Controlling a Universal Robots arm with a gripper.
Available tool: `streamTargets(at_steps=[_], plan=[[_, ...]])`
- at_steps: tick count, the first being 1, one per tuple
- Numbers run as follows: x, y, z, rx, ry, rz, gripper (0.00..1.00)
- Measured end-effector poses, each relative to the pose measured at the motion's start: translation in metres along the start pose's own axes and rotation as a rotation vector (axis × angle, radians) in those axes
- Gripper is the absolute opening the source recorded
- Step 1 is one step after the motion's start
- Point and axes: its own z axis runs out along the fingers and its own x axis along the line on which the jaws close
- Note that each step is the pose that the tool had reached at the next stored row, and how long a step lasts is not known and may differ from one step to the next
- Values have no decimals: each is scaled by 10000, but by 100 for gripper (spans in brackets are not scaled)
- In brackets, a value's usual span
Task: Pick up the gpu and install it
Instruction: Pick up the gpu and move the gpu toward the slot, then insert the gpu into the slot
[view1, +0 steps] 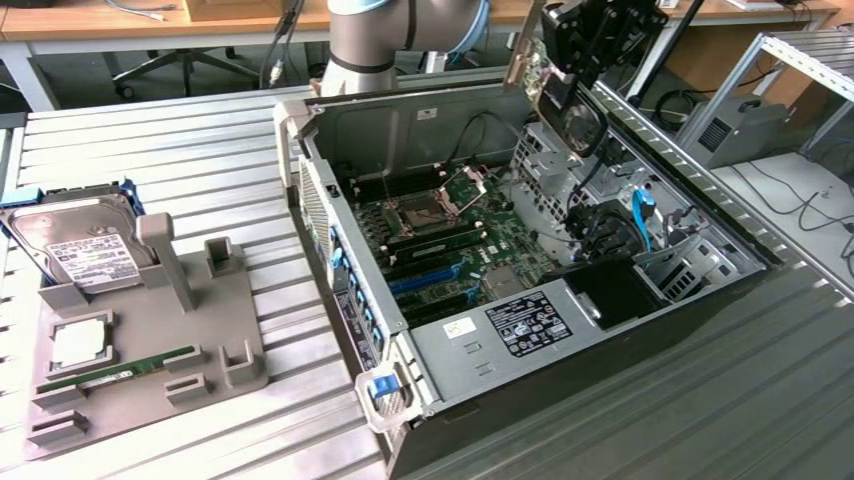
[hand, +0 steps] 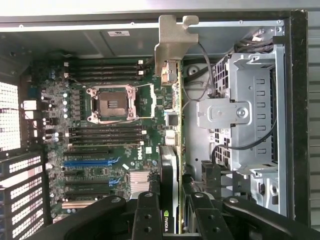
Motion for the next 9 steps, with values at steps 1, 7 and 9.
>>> streamTargets(at_steps=[1,7,9], plan=[[-2,0,0,1,0,0,27],[-3,0,0,0,-1,0,27],[-3,0,0,1,0,0,27]])
